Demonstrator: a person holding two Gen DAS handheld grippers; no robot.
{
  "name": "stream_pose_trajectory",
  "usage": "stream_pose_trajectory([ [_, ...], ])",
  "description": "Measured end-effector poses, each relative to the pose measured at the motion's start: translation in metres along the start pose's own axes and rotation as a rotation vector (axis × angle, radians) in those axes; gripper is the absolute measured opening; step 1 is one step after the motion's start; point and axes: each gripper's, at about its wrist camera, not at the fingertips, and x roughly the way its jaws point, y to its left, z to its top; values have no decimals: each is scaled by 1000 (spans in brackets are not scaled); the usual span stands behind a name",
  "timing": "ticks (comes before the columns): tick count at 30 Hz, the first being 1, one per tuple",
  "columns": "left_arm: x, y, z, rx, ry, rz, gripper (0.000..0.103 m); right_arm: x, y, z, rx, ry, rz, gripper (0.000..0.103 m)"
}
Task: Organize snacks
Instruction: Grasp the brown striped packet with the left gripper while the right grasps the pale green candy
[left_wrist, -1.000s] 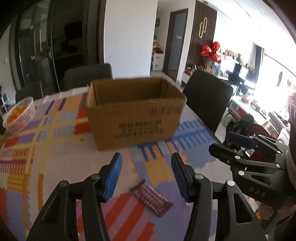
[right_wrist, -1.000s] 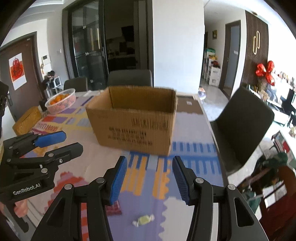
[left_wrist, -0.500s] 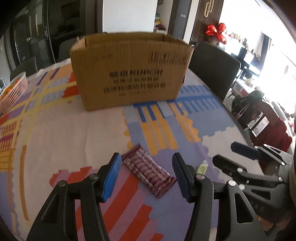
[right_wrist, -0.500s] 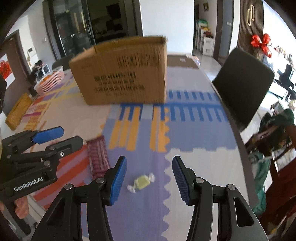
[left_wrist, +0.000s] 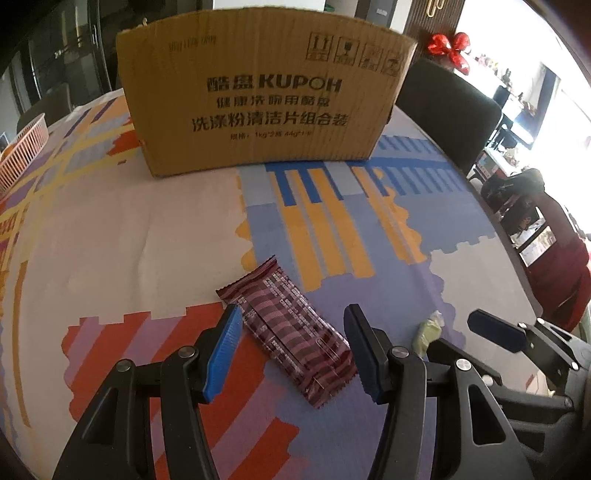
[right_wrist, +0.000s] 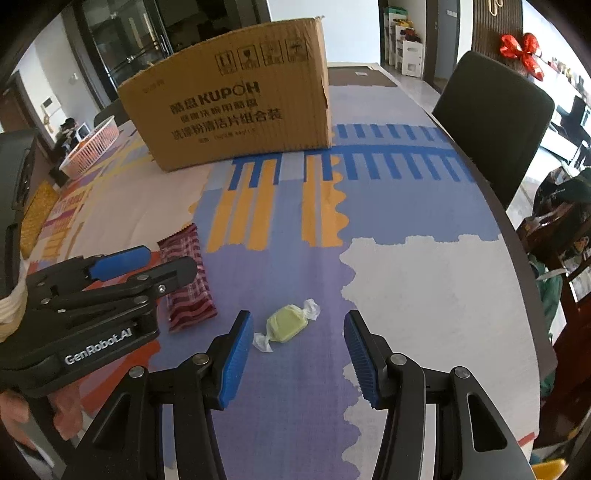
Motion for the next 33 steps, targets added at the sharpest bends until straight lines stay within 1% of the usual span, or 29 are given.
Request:
stream_pose_trajectory([
  [6, 10, -1, 0, -13, 7, 35, 57, 4, 3, -1, -4, 6, -4, 52],
  [9, 13, 0, -2, -1, 10, 62, 57, 6, 5, -2, -17, 1, -27, 51],
  [10, 14, 1, -3, -3, 15, 59, 57, 7, 5, -2, -18, 2, -30, 51],
  [11, 14, 3, -5, -3, 16, 59, 57, 8, 5, -2, -18, 5, -33, 48],
  [15, 12, 5, -13, 24, 5, 85, 56, 12, 7, -4, -27, 12, -46, 43],
  [18, 9, 7, -18, 42, -6, 93, 47, 14, 8, -5, -35, 12, -48, 42],
  [19, 8, 8, -18, 40, -7, 92, 42, 14, 8, -5, -36, 11, -48, 42],
  [25, 6, 9, -21, 47, -10, 88, 37, 17, 10, -3, -43, 1, -48, 38],
  [27, 5, 8, -22, 51, -9, 88, 37, 17, 11, -2, -41, 1, -42, 34],
  [31, 2, 5, -27, 57, -5, 84, 36, 16, 13, -3, -53, -8, -46, 32],
  [33, 0, 4, -30, 56, -4, 81, 36, 16, 13, -4, -51, -10, -34, 26],
])
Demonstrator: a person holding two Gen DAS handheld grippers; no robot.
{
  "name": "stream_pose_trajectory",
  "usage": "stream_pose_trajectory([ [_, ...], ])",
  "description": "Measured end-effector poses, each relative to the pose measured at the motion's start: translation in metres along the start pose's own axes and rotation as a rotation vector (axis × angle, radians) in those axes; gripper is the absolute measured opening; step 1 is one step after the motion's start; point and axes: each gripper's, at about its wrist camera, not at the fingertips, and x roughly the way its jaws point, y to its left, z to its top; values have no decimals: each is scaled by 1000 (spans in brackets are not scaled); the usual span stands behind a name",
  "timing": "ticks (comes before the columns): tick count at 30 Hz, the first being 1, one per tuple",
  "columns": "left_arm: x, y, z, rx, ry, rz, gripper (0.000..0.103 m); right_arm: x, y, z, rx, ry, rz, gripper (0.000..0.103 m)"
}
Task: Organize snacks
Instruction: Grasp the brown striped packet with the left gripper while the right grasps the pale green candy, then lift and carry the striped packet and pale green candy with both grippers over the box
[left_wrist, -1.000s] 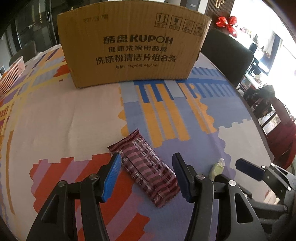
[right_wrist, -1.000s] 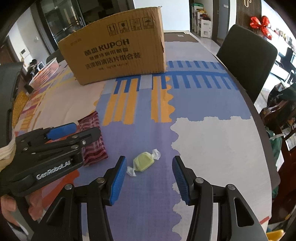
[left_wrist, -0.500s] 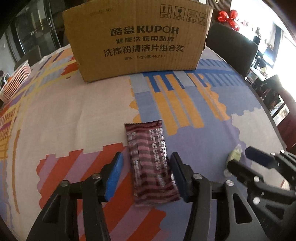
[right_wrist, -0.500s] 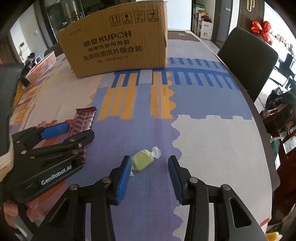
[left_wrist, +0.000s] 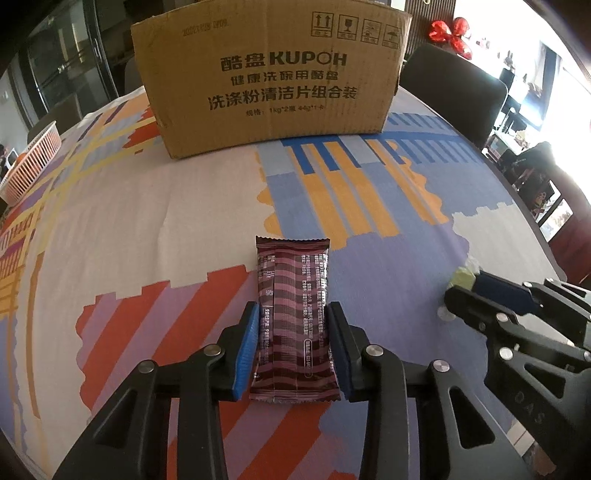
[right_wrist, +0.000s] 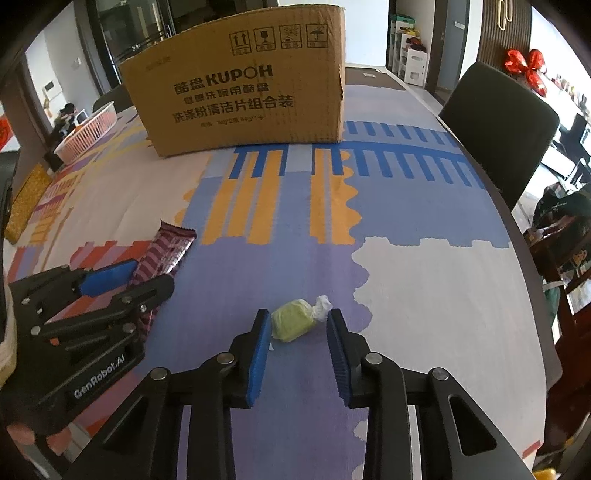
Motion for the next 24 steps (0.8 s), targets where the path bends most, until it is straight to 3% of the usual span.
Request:
stream_pose_trajectory([
  [13, -9, -3, -12, -24, -6, 21, 36, -1, -6, -5, 4, -36, 39, 26],
  [16, -10, -7, -13, -22, 4, 26, 36, 0, -11, -6, 35, -29, 71, 28],
  [19, -10, -8, -11, -28, 2, 38, 36, -1, -12, -5, 43, -42, 91, 39],
  [24, -15, -9, -6, -52, -7, 47, 36, 4, -16, -2, 37, -61, 104, 39],
])
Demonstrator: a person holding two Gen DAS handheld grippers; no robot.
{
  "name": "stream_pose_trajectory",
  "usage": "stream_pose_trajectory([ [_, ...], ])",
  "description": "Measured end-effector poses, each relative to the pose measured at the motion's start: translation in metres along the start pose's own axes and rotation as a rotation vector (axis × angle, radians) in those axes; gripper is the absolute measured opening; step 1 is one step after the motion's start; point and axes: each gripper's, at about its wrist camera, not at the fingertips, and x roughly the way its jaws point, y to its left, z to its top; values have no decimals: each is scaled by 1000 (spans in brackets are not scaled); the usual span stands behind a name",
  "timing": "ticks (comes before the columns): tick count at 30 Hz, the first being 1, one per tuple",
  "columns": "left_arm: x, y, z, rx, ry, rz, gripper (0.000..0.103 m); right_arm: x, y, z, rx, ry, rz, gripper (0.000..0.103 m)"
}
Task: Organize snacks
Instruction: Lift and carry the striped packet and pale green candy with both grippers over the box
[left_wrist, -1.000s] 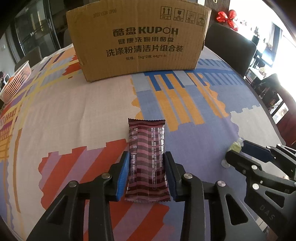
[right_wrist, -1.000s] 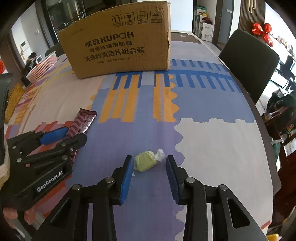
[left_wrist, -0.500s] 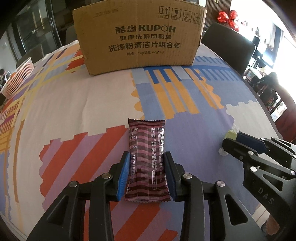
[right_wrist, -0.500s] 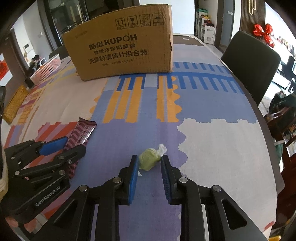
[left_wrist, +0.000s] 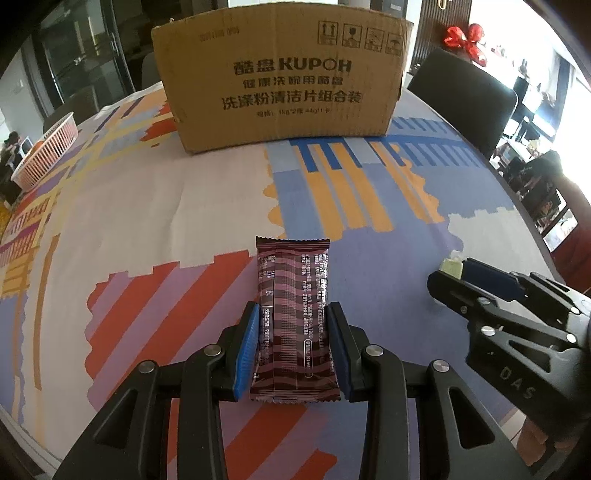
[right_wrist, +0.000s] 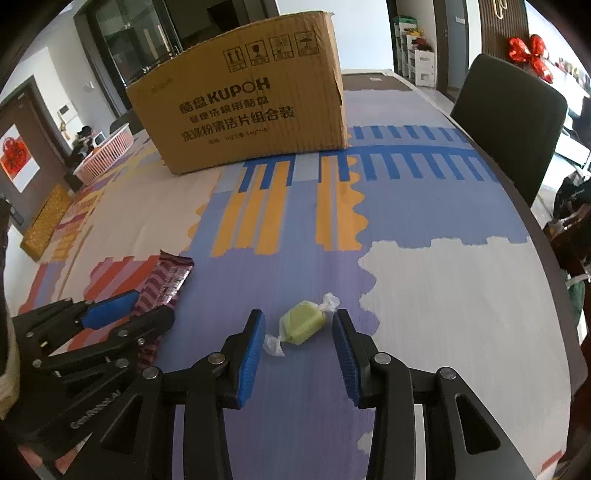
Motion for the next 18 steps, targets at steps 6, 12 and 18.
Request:
stream_pose_trajectory([
  [6, -3, 2, 5, -20, -11, -17, 36, 3, -2, 4, -36, -8, -32, 28],
  [12, -4, 7, -1, -31, -36, -31, 36, 1, -1, 1, -48, -48, -53, 27],
  [18, -11, 11, 0, -33, -91, -65, 36, -7, 3, -2, -36, -80, -53, 27],
])
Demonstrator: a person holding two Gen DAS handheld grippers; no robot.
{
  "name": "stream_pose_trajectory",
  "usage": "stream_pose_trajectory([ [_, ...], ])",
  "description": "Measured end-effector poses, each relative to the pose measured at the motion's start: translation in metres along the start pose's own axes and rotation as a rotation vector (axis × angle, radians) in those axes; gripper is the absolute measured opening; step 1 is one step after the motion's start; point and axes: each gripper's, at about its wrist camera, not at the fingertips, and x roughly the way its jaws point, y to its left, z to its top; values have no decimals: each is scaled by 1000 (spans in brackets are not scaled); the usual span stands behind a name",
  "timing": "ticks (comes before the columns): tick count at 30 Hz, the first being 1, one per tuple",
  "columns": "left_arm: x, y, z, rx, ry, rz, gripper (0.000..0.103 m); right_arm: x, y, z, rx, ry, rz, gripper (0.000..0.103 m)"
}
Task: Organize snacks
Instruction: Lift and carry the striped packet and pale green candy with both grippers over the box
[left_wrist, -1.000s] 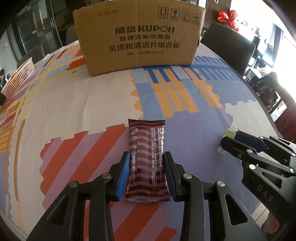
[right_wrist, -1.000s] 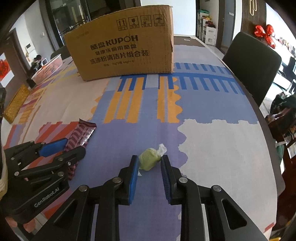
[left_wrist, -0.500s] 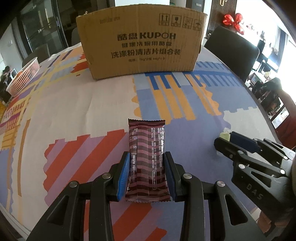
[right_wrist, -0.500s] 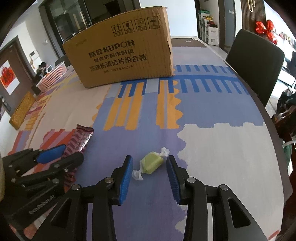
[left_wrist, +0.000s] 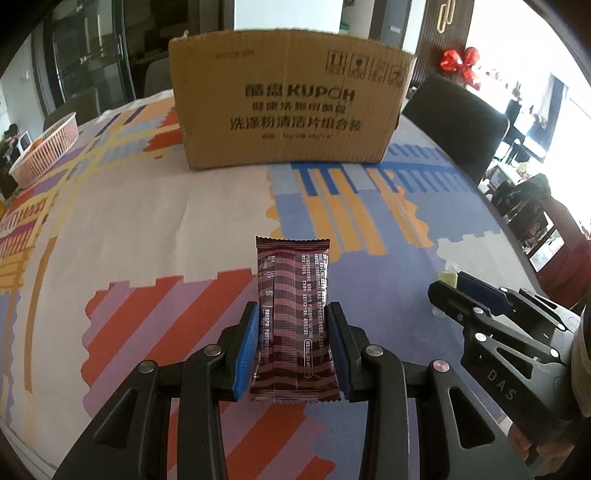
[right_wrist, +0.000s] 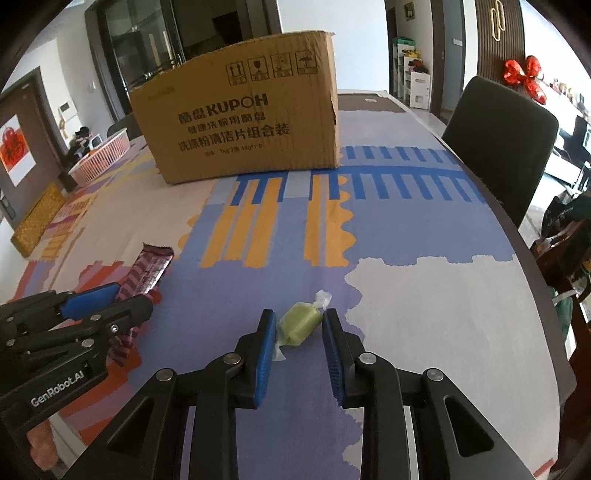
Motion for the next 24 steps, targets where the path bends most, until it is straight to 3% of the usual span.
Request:
stream_pose_trajectory([
  [14, -42, 10, 37, 7, -168, -81, 36, -42, 13, 36, 0, -116, -27, 27],
  [24, -74, 17, 69, 50, -290, -62, 36, -76, 30, 73, -32, -241, -38, 27],
])
